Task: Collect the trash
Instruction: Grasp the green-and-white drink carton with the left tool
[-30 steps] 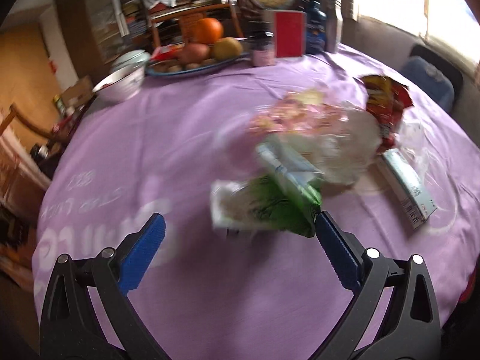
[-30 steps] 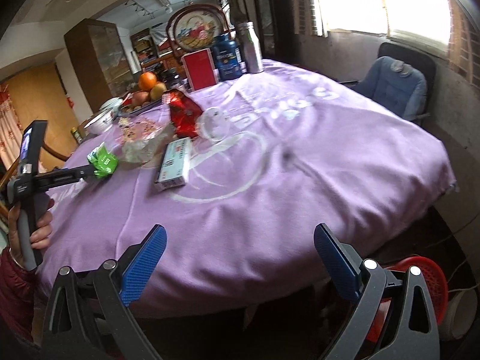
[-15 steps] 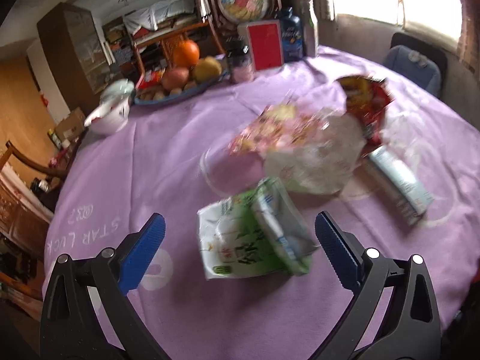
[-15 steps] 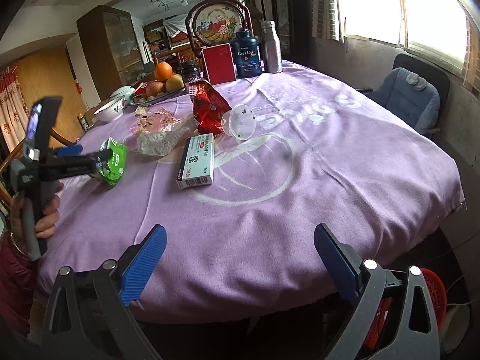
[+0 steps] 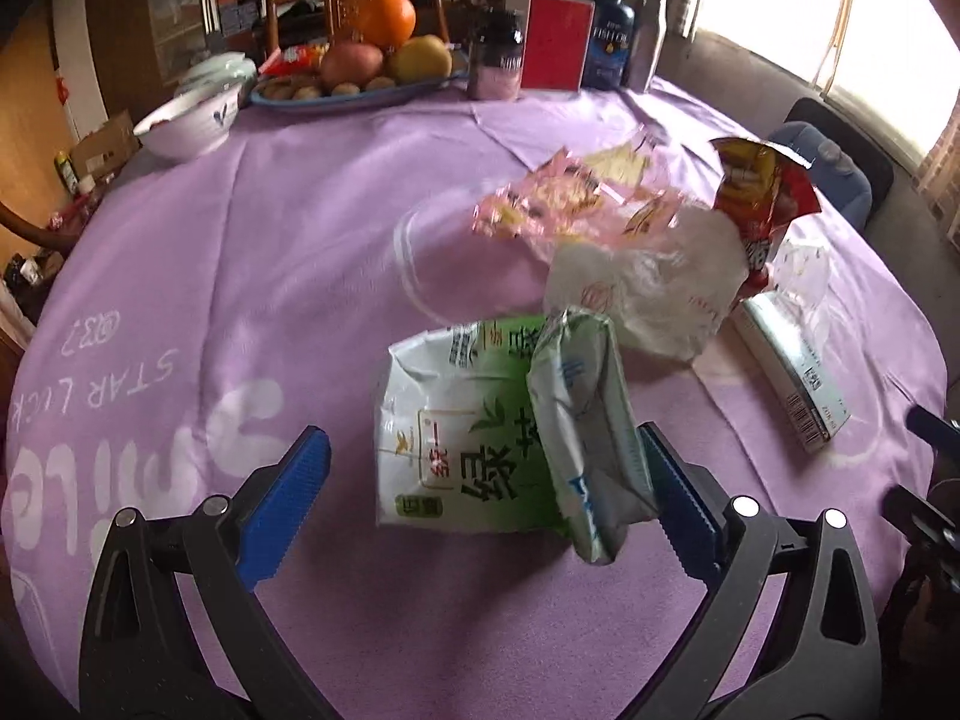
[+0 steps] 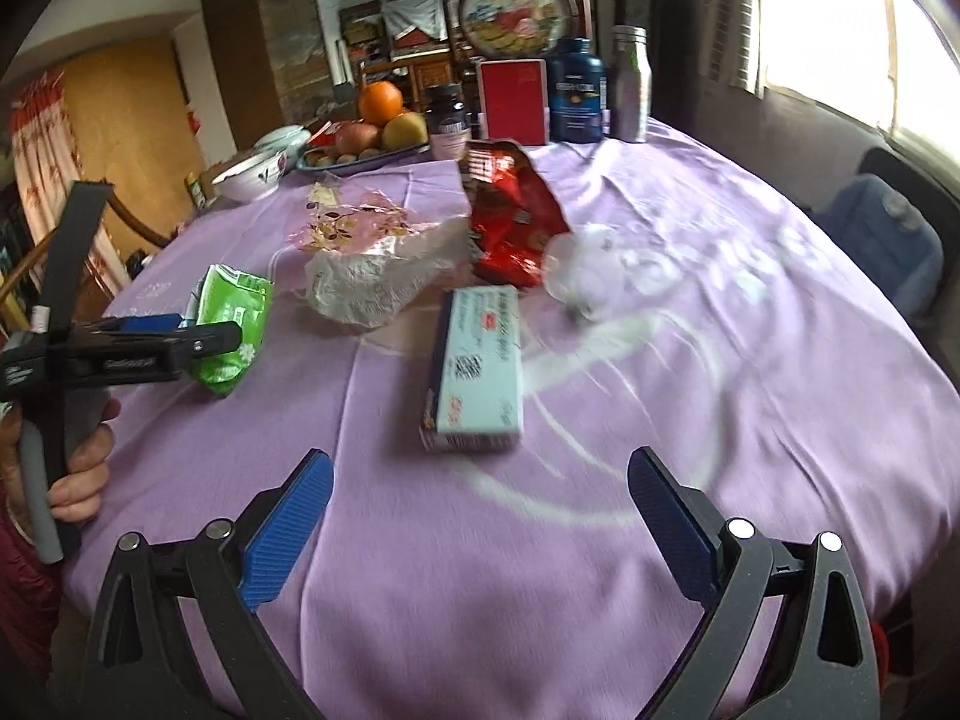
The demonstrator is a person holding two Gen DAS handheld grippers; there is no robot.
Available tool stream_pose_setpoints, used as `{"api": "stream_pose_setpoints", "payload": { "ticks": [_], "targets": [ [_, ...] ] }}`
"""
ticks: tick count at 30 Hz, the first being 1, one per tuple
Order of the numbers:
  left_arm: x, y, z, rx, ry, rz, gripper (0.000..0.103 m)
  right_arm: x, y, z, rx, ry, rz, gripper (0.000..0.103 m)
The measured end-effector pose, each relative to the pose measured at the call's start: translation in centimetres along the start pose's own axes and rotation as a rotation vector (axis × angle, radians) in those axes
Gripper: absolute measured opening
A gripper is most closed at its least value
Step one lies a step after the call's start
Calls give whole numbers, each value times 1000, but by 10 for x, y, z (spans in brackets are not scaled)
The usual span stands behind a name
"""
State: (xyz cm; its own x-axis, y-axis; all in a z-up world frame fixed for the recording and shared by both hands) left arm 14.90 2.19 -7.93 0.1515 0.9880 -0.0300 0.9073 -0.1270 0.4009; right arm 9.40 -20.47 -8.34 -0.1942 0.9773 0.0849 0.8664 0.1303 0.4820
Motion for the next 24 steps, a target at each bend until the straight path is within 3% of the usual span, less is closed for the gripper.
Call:
{"api": "stream_pose_setpoints", "payload": {
  "ticks": [10,12,17,24],
  "targets": [
    [-17,-3,2,-41,187,103,96,1,39,33,52,-33,-31,97],
    [-15,-2,5,-30,193,99,96,2,44,38,66,-4,-27,97],
    [-11,-1,12,10,179,80,96,2,55,45,66,-45,-25,97],
    [-11,-1,13,17,184,80,96,0,55,55,121,-2,-4,97]
  ]
}}
Point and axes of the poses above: each gripper's, at about its wrist camera, not at the fingertips, and z roughly the way its jaws point, x to its left, y to its top, the point moved 5 cm from there along z, roughly the way its jaws point, and after that the axes turned 14 degrees about x, right-handed, at the moved point
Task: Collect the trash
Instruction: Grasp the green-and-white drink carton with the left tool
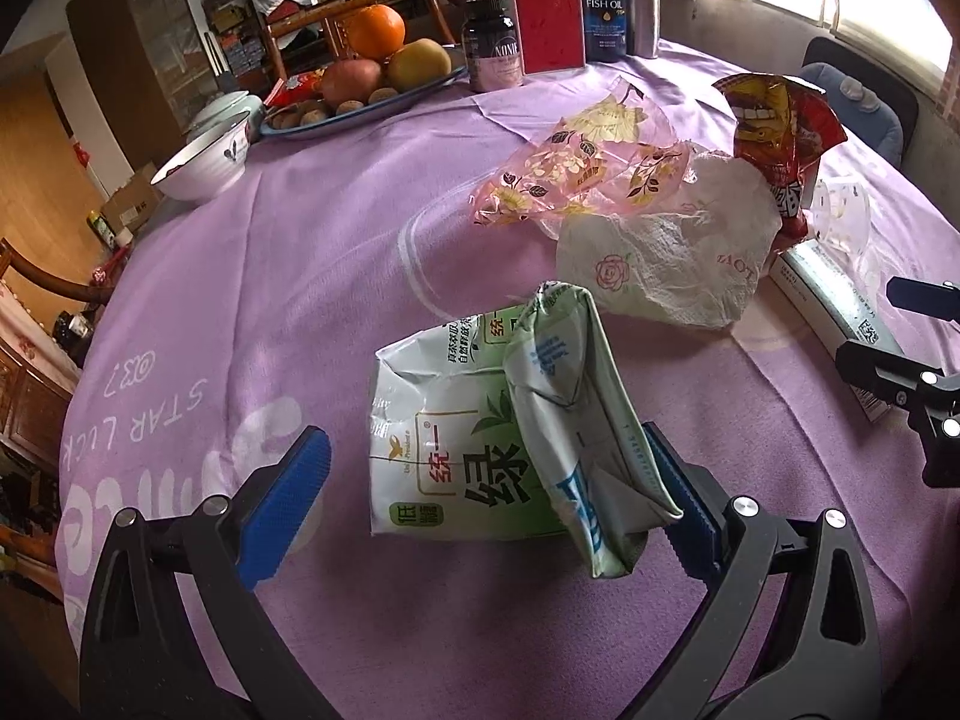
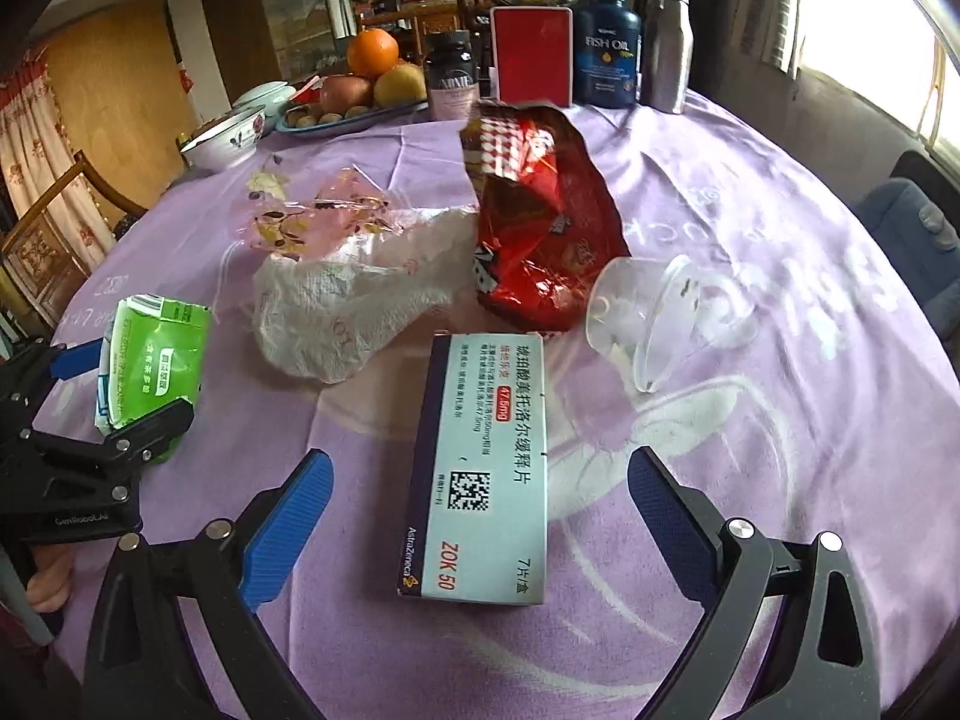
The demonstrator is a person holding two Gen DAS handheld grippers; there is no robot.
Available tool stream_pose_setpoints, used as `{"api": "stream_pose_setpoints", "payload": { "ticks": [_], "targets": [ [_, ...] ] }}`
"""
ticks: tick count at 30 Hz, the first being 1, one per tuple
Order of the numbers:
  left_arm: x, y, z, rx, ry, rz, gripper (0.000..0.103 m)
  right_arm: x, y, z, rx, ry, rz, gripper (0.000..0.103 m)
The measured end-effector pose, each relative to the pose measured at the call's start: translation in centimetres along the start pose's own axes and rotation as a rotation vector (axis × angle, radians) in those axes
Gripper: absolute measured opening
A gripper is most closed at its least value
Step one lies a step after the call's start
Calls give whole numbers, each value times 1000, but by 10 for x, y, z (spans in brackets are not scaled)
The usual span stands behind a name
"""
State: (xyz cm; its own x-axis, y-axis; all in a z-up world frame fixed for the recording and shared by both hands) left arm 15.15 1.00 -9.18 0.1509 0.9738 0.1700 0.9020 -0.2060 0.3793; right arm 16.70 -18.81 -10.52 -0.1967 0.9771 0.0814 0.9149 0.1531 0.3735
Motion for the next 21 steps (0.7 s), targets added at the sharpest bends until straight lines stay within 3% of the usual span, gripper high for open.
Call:
{"api": "stream_pose_setpoints", "payload": {
  "ticks": [21],
  "targets": [
    [-4,-1,-5,-31,44,12,96,2,0,12,63,0,-4,96]
  ]
}}
Point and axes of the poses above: each gripper's, at about its wrist camera, not at the fingertips, and z roughly the way its jaws point, x to its left, y to its top, the point moved 5 cm from there along z, roughly the way its jaws point, and after that the axes turned 14 degrees about x, right-handed, at the moved point
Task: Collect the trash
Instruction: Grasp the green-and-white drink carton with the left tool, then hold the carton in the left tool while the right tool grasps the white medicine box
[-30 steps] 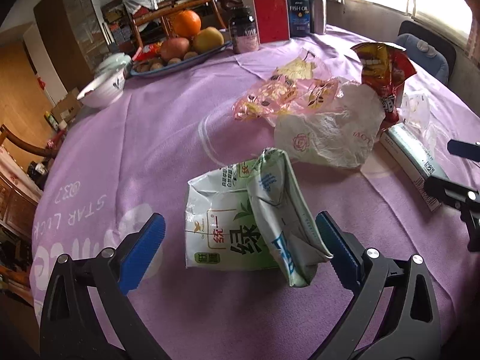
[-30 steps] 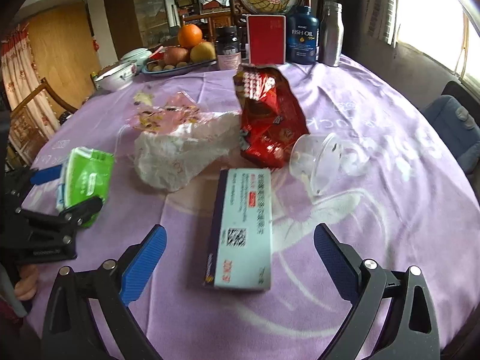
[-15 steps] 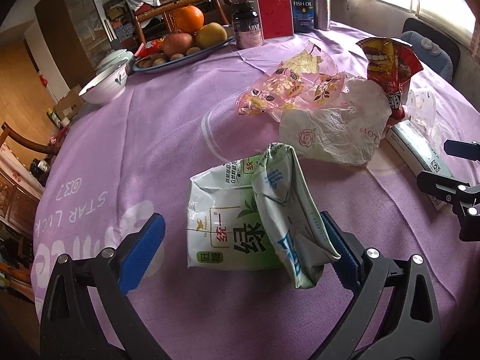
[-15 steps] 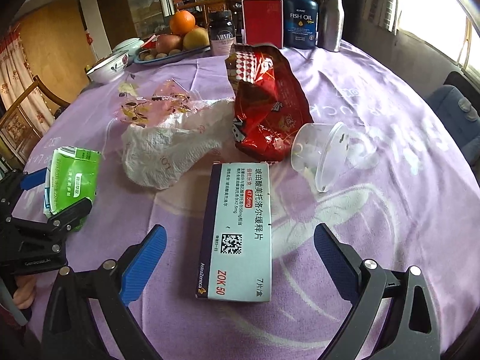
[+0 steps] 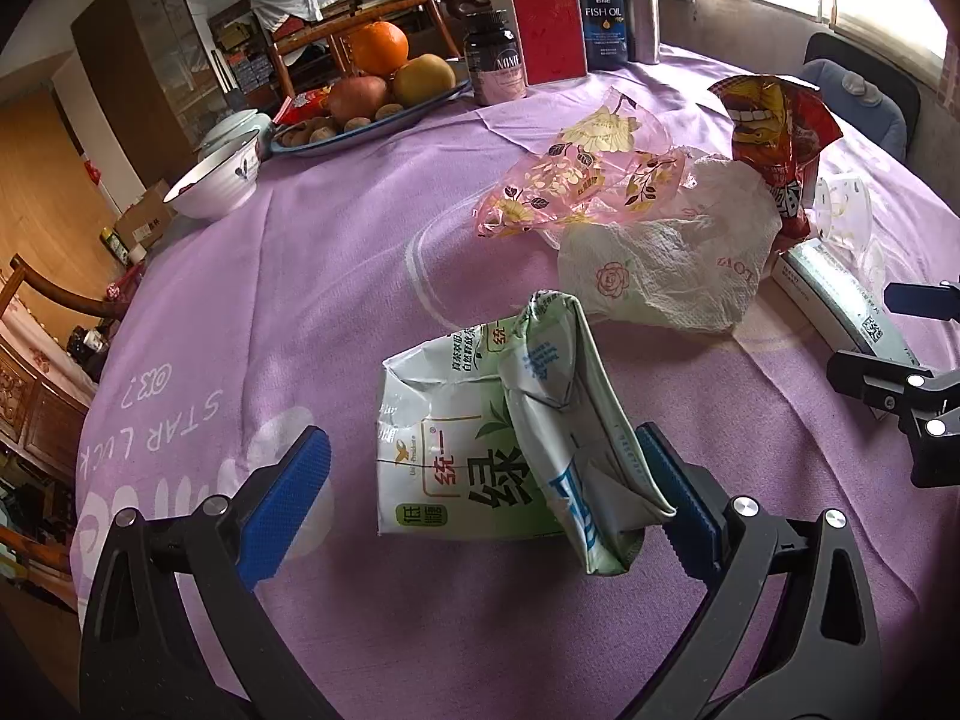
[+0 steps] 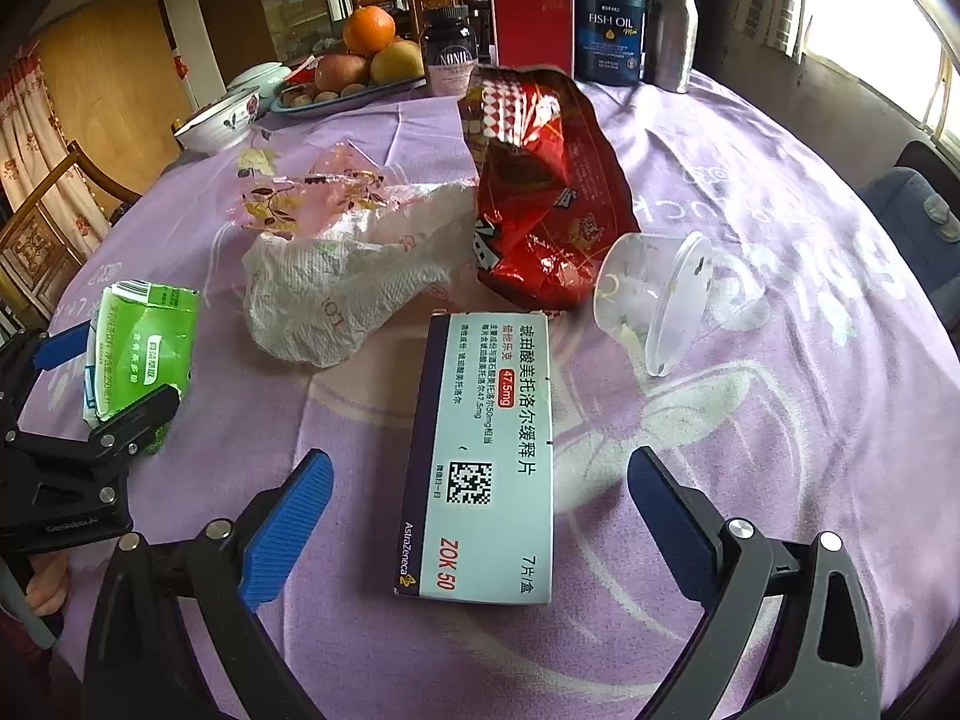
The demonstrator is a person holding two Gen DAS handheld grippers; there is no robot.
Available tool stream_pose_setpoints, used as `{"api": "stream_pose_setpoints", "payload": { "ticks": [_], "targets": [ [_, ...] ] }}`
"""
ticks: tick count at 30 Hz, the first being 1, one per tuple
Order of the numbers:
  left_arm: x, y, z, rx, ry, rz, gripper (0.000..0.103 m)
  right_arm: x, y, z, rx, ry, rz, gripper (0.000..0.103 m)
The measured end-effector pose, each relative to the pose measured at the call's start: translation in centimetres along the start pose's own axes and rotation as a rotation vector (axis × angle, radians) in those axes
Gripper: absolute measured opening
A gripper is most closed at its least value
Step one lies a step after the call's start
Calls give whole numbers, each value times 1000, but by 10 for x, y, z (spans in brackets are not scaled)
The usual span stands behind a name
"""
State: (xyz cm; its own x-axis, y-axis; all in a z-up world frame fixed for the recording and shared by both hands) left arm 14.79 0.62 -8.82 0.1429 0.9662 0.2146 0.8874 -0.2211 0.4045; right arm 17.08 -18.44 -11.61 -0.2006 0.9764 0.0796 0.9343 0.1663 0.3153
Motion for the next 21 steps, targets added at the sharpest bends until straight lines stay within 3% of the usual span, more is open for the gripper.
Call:
{"api": "stream_pose_setpoints", "payload": {
  "ticks": [3,4,5,6,10,21],
  "targets": [
    [-1,0,-1,-4,5,3,96,-1,0,1,4,-22,12,89],
    [-1,0,-2,-6,7,4,96,-1,-1,0,-10,-54,12,77],
    [-1,0,-3,-7,8,5,96,1,-2,-2,-27,-80,6,55],
    [-2,0,-3,-8,9,5,96,4,-3,-3,-40,-89,-5,45],
    [-2,0,-4,-11,11,5,96,13,-6,-13,-98,-131,-59,45],
    [1,3,-8,-33,-29,-4,96,12,-6,-16,-107,-87,-64,45]
  ]
}}
Point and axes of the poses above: each gripper's, at about its wrist camera, not at the fingertips, and z roughly the way its jaws point, x to its left, y to its top, the point moved 5 cm from there along z, roughly the way its jaws point, and after that the axes turned 14 degrees about x, right-handed, at the moved point
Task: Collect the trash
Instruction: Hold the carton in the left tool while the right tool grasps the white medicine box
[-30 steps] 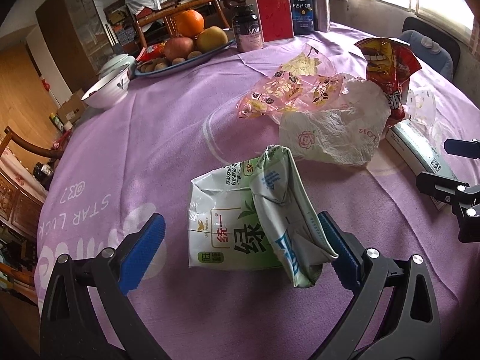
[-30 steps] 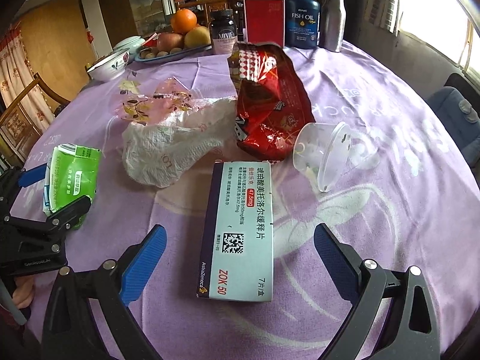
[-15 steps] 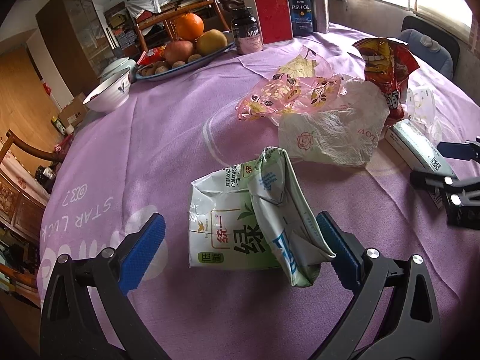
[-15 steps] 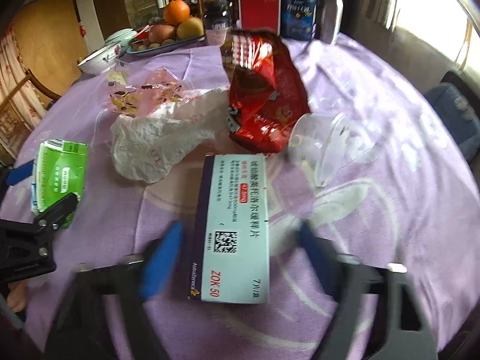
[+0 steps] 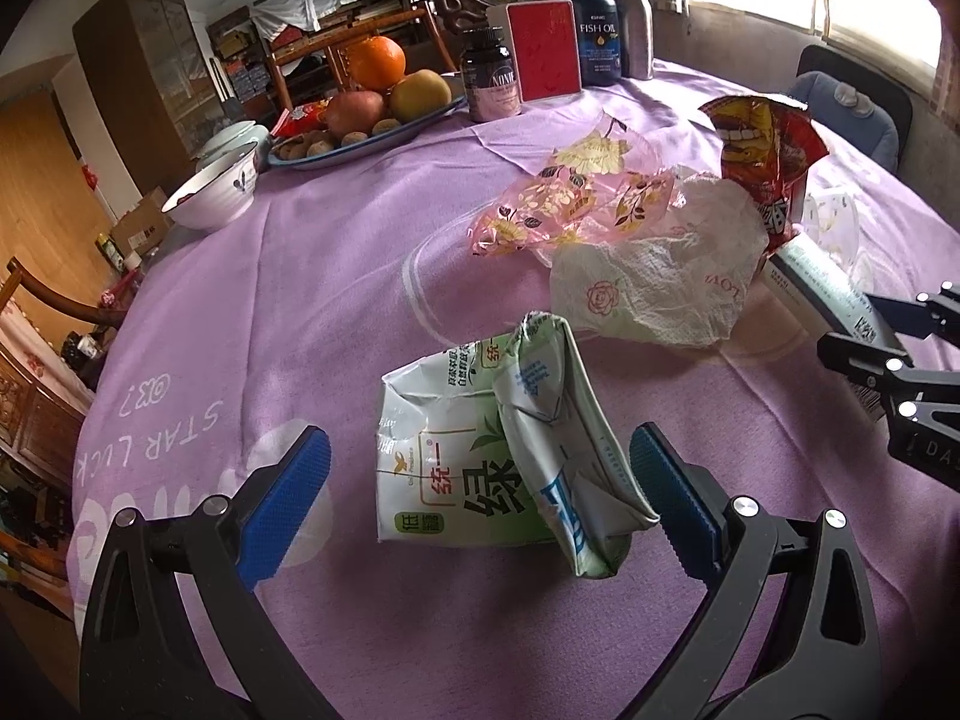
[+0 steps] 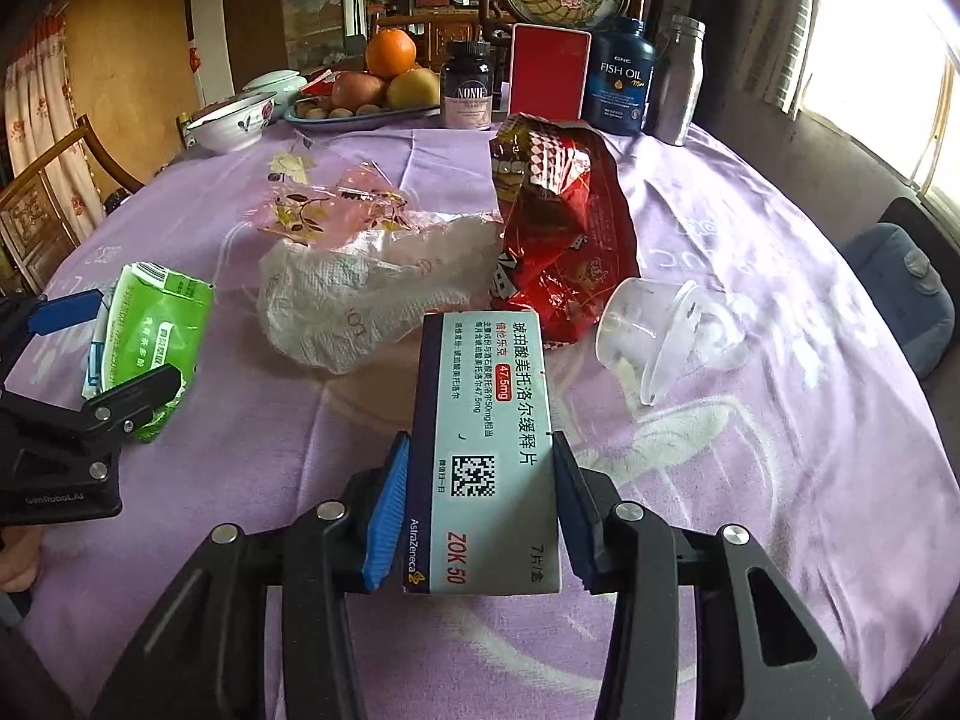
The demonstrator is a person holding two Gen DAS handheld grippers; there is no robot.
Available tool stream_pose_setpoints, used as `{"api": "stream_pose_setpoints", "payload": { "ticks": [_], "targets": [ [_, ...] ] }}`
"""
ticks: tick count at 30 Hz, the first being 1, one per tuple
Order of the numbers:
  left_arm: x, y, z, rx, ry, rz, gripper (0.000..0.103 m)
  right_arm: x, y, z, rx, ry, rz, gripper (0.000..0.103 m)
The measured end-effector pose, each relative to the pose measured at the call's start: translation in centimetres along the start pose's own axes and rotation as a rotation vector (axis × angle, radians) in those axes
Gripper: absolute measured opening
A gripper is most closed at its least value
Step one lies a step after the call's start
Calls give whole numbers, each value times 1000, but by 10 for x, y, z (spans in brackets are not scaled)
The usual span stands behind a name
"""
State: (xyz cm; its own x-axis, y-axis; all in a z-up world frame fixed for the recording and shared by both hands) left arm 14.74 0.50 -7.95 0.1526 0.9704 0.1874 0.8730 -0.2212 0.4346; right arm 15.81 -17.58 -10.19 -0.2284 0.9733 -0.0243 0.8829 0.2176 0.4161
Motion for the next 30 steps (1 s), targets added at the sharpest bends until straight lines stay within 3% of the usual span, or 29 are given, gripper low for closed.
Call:
{"api": "stream_pose_setpoints", "payload": {
  "ticks": [9,15,16,17,18,21,26,30],
  "targets": [
    [15,8,-9,-30,-161,-74,96,-2,0,-1,-7,18,10,45],
    [11,11,16,70,-218,-79,96,-2,-1,-1,-6,31,18,45],
    [12,11,20,85,-225,-85,91,-3,-1,-1,-6,35,21,45],
    [13,10,22,99,-241,-94,75,-4,-1,-1,-7,37,25,45],
    [16,10,23,105,-254,-105,71,-4,-1,-1,-9,38,28,45],
    [21,10,11,49,-232,-123,71,-5,-2,-2,-12,36,31,45],
    [21,9,-26,-116,-155,-94,71,-5,-2,-5,-27,32,32,45],
    [18,5,-44,-197,-69,-75,71,-6,-6,-19,-98,25,46,45]
  ]
}}
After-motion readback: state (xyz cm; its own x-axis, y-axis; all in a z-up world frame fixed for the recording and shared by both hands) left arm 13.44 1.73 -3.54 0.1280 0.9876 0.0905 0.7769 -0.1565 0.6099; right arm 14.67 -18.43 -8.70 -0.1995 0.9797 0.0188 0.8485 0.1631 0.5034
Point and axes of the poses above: each gripper's, at about its wrist camera, not at the fingertips, and z roughly the way its jaws point, x to its left, y to its top, the point moved 5 cm from there along z, roughly the way its jaws point, and after that the axes turned 14 degrees about x, right-handed, at the moved point
